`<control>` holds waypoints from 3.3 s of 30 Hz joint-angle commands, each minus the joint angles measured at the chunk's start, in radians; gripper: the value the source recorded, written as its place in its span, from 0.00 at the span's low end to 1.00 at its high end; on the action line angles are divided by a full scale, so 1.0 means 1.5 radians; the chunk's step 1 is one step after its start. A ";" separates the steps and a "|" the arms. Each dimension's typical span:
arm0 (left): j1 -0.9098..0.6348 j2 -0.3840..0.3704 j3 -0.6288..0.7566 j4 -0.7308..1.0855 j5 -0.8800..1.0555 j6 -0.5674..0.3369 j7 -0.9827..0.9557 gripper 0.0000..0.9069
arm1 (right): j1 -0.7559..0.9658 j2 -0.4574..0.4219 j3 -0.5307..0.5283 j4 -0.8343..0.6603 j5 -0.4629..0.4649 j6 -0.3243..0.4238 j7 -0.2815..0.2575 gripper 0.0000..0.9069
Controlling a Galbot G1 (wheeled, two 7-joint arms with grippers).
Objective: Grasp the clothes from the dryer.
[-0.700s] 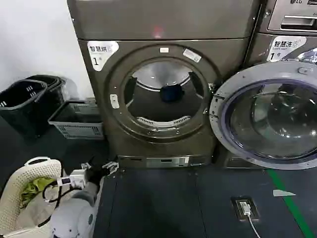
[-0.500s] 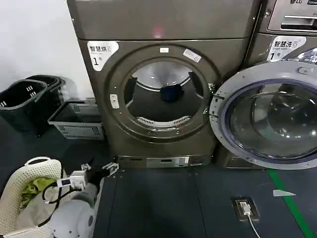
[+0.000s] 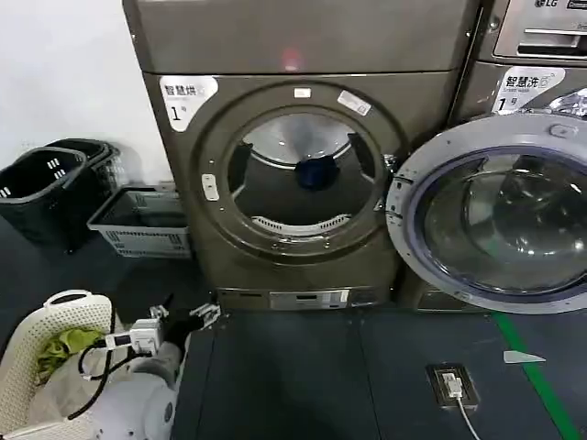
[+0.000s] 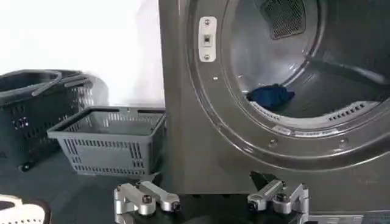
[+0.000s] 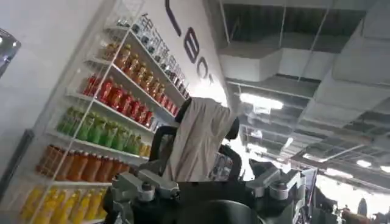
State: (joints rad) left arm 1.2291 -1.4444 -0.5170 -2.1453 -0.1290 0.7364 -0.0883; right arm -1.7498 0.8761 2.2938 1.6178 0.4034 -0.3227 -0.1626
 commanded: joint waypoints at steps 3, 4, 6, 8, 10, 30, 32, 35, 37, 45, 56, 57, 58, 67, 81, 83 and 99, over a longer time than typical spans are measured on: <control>-0.001 -0.002 0.001 -0.002 0.002 0.033 0.002 1.00 | 0.001 -0.001 0.001 -0.003 0.005 0.004 0.003 1.00; -0.001 -0.003 0.002 -0.002 0.003 0.033 0.002 1.00 | -0.001 -0.001 0.001 -0.003 0.005 0.005 0.003 1.00; -0.002 -0.004 0.004 -0.003 0.003 0.033 0.002 1.00 | -0.001 -0.002 0.002 -0.004 0.004 0.005 0.003 1.00; -0.004 -0.004 0.004 -0.003 0.004 0.033 0.002 1.00 | 0.000 -0.003 0.001 -0.006 0.004 0.005 0.004 1.00; -0.004 -0.004 0.004 -0.003 0.004 0.033 0.003 1.00 | 0.002 -0.004 -0.001 -0.009 0.004 0.005 0.005 1.00; -0.016 -0.008 0.006 0.003 0.006 0.033 0.004 1.00 | 0.021 -0.016 -0.015 -0.025 -0.001 0.012 0.007 1.00; -0.016 -0.008 0.005 0.005 0.006 0.033 0.004 1.00 | 0.021 -0.016 -0.015 -0.025 -0.001 0.012 0.007 1.00; -0.017 -0.009 0.007 0.006 0.006 0.033 0.004 1.00 | 0.020 -0.015 -0.013 -0.026 -0.001 0.013 0.006 1.00; -0.017 -0.008 0.007 0.006 0.008 0.033 0.005 1.00 | 0.020 -0.014 -0.011 -0.026 -0.001 0.013 0.006 1.00; -0.014 -0.007 0.010 0.001 0.021 0.033 0.015 1.00 | 0.018 -0.009 -0.006 -0.029 0.003 0.033 0.017 1.00; -0.009 -0.005 0.016 -0.003 0.020 0.033 0.016 1.00 | 0.006 -0.008 0.014 -0.036 0.035 0.040 0.048 1.00; -0.008 -0.005 0.016 -0.004 0.019 0.033 0.016 1.00 | 0.005 -0.008 0.016 -0.037 0.036 0.041 0.048 1.00; -0.008 -0.005 0.016 -0.004 0.020 0.033 0.016 1.00 | 0.004 -0.008 0.017 -0.037 0.037 0.042 0.048 1.00; -0.003 -0.008 0.022 -0.004 0.020 0.033 0.012 1.00 | 0.003 -0.004 0.019 -0.031 0.050 0.042 0.059 1.00; 0.002 -0.010 0.021 -0.009 0.015 0.033 0.016 1.00 | -0.007 -0.003 0.029 -0.039 0.052 0.048 0.060 1.00; 0.002 -0.009 0.022 -0.009 0.016 0.033 0.016 1.00 | -0.007 -0.003 0.029 -0.039 0.052 0.048 0.060 1.00; 0.002 -0.007 0.021 -0.009 0.014 0.033 0.003 1.00 | -0.009 -0.001 0.030 -0.040 0.051 0.049 0.060 1.00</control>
State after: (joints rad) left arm 1.2330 -1.4559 -0.4854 -2.1620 -0.1069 0.7363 -0.0784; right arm -1.7646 0.8748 2.3391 1.5575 0.4800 -0.2499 -0.0726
